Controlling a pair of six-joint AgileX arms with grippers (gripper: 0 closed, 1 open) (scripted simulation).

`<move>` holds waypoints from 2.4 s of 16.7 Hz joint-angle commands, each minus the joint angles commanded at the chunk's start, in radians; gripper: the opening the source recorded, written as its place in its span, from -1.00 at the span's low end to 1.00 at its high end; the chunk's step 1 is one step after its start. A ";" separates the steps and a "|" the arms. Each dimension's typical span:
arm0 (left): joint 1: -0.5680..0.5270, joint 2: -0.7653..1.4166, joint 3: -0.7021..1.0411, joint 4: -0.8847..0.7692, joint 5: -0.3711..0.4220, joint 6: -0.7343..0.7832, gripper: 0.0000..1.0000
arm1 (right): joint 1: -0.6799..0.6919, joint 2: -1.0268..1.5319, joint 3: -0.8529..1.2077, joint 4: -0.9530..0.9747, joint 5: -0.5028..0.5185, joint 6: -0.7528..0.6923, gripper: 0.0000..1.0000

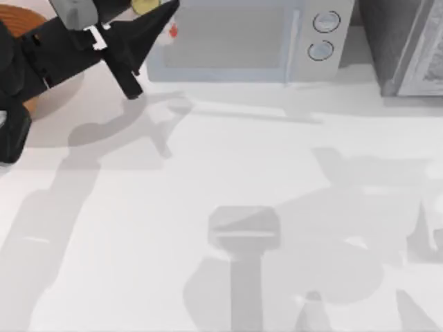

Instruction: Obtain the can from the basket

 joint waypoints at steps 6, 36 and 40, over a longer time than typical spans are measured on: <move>-0.038 0.288 0.092 0.120 0.143 0.009 -1.00 | 0.000 0.000 0.000 0.000 0.000 0.000 1.00; -0.126 0.787 0.211 0.248 0.407 0.010 0.66 | 0.000 0.000 0.000 0.000 0.000 0.000 1.00; -0.126 0.787 0.211 0.248 0.407 0.010 1.00 | 0.000 0.000 0.000 0.000 0.000 0.000 1.00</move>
